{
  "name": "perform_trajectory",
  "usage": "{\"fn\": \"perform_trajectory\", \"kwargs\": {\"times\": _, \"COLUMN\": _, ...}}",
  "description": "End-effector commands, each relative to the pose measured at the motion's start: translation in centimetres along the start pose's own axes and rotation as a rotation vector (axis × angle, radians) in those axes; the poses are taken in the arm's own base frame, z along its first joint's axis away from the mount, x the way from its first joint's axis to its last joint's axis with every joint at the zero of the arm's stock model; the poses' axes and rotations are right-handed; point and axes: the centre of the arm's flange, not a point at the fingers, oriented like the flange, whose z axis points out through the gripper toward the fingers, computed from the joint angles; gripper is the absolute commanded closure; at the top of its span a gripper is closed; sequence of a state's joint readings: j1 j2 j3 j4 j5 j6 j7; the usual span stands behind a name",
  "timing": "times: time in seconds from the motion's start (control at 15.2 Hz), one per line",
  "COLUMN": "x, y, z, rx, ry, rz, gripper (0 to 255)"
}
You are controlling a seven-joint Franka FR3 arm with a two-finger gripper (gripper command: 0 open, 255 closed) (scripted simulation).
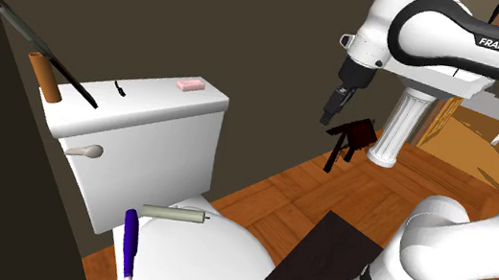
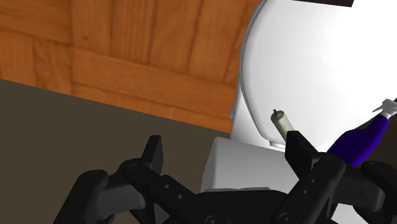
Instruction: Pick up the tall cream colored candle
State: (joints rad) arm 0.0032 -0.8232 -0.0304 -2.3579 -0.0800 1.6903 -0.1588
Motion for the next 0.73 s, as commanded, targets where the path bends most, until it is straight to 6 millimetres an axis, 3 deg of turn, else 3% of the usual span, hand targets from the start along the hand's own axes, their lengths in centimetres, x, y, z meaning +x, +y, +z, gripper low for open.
{"fn": "perform_trajectory", "kwargs": {"times": 0.0, "x": 0.0, "y": 0.0, "z": 0.0, "rx": 0.000, "ry": 0.000, "rz": 0.000, "gripper": 0}}
{"fn": "perform_trajectory", "kwargs": {"times": 0.66, "x": 8.2, "y": -4.3, "z": 10.0, "rx": 0.004, "ry": -0.047, "rz": -0.107, "gripper": 0}}
